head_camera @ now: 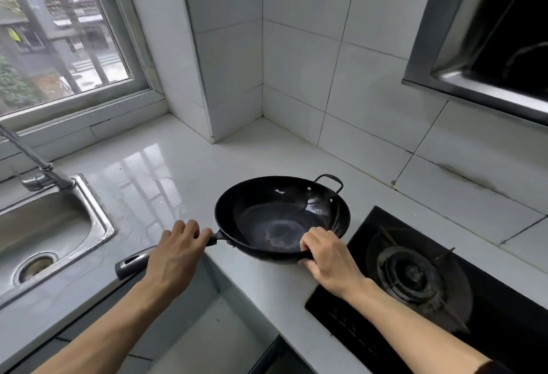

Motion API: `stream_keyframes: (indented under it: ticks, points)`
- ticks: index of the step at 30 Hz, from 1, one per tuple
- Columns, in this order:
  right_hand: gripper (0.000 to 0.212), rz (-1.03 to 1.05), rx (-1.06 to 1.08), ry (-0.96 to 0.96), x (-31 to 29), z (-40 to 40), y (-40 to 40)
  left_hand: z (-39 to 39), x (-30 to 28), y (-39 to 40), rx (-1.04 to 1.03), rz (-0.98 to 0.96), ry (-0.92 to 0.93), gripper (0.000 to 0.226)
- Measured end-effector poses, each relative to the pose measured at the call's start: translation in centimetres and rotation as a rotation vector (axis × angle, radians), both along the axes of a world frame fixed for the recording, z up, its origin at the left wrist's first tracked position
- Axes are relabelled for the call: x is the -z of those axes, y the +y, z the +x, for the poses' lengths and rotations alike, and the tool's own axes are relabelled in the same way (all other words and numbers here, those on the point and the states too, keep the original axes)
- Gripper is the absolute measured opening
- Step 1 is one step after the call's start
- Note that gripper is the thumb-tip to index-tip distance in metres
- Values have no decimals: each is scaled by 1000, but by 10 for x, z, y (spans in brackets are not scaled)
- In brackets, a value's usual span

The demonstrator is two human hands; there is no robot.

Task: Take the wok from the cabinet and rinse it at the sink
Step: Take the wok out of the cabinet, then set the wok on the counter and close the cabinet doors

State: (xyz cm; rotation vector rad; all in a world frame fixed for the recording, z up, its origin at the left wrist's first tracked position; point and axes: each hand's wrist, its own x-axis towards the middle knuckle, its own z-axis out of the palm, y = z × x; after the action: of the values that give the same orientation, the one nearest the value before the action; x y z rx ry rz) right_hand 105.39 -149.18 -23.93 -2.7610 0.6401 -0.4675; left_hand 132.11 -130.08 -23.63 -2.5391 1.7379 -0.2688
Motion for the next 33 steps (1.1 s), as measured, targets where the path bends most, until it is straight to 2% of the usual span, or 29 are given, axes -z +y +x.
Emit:
stream_keyframes:
  ticks: [12,21,28,33]
  points:
    - [36,-10,-18,5,40,12,-21,8,32,-23,-24,-75,79,61]
    - [40,28,36,118,74,6,-5,-9,68,-9,-83,-91,201,65]
    - [37,54,73,183,73,5,4,-16,78,3,-126,-65,256,64]
    - [27,70,107,220,69,-1,14,-18,74,12,-95,-105,283,63]
